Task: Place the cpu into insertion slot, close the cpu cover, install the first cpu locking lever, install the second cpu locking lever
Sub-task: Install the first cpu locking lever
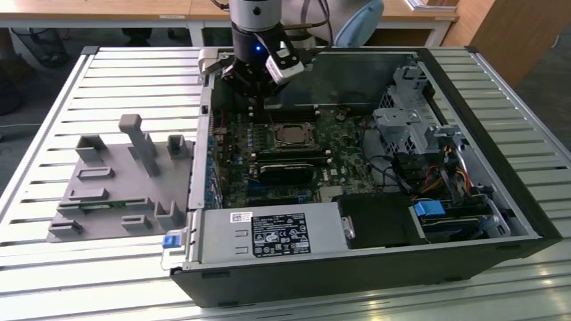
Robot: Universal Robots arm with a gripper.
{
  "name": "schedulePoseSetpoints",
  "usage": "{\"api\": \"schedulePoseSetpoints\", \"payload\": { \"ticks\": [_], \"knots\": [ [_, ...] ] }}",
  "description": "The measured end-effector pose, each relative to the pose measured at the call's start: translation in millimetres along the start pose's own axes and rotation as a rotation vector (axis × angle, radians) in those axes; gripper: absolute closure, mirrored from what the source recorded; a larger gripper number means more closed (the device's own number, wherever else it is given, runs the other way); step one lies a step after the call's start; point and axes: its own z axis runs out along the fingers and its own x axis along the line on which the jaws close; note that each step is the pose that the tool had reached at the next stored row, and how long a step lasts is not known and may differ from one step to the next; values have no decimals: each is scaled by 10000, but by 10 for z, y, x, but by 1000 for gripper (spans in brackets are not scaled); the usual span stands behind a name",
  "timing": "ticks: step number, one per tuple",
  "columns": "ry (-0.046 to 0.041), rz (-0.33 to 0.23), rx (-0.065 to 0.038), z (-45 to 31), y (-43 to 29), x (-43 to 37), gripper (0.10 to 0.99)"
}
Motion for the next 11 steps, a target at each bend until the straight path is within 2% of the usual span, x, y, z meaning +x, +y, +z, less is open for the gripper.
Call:
{"api": "schedulePoseSetpoints", "payload": {
  "ticks": [11],
  "knots": [
    [-1,0,0,23,126,7,980]
  ]
}}
